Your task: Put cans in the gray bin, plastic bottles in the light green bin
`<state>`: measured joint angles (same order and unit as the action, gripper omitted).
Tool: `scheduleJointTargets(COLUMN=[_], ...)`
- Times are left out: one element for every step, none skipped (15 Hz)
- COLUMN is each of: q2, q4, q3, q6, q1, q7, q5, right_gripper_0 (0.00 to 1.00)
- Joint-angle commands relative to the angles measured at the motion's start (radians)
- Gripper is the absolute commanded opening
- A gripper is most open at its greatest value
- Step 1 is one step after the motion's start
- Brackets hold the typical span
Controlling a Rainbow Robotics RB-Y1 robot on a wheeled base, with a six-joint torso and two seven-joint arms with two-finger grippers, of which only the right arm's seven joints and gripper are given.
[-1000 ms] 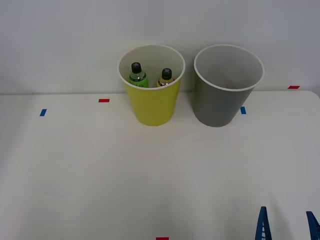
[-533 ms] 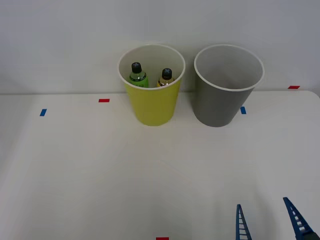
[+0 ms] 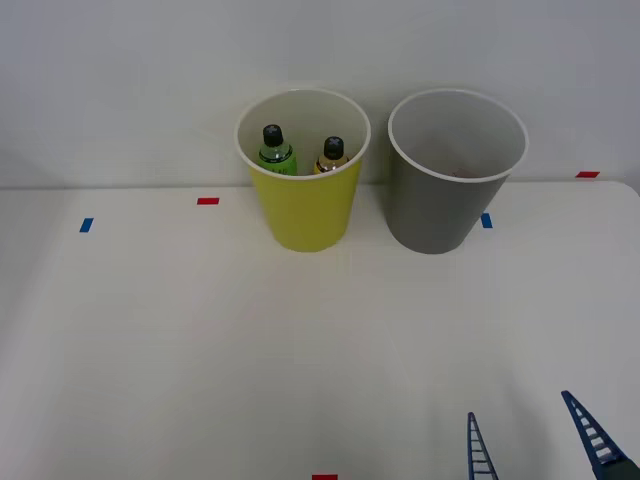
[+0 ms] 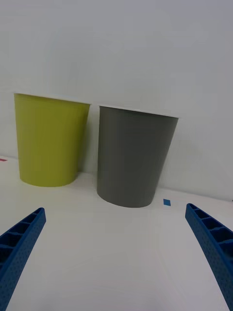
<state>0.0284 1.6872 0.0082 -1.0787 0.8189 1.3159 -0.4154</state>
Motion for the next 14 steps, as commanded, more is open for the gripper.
scheduleJointTargets(q2=[0.002,0.005,0.010,0.015,0.018,0.024,0.027,0.027,0.027,0.027,0.027,0.027,0.027,0.027], q4=[-0.001,0.000,0.000,-0.001,-0.001,-0.001,0.000,0.000,-0.001,0.000,0.000,0.000,0.000,0.000], q3=[-0.002,-0.004,-0.004,-0.004,-0.004,-0.002,-0.004,-0.005,-0.005,-0.005,-0.005,-0.005,-0.005,-0.005], q6=[0.000,0.000,0.000,0.000,0.000,0.000,0.000,0.000,0.000,0.000,0.000,0.000,0.000,0.000], q1=[-0.001,-0.003,-0.003,-0.003,-0.003,-0.004,-0.004,-0.004,-0.004,-0.004,-0.004,-0.004,-0.004,-0.004], q7=[-0.001,-0.003,0.000,0.000,0.000,-0.003,-0.006,-0.007,-0.009,-0.004,-0.004,-0.004,-0.004,-0.004], q5=[0.000,0.000,0.000,-0.008,-0.010,-0.010,-0.008,-0.008,-0.008,-0.008,-0.008,-0.008,-0.008,-0.008], right_gripper_0=[1.00,1.00,1.00,1.00,1.00,1.00,1.00,1.00,1.00,1.00,1.00,1.00,1.00,1.00])
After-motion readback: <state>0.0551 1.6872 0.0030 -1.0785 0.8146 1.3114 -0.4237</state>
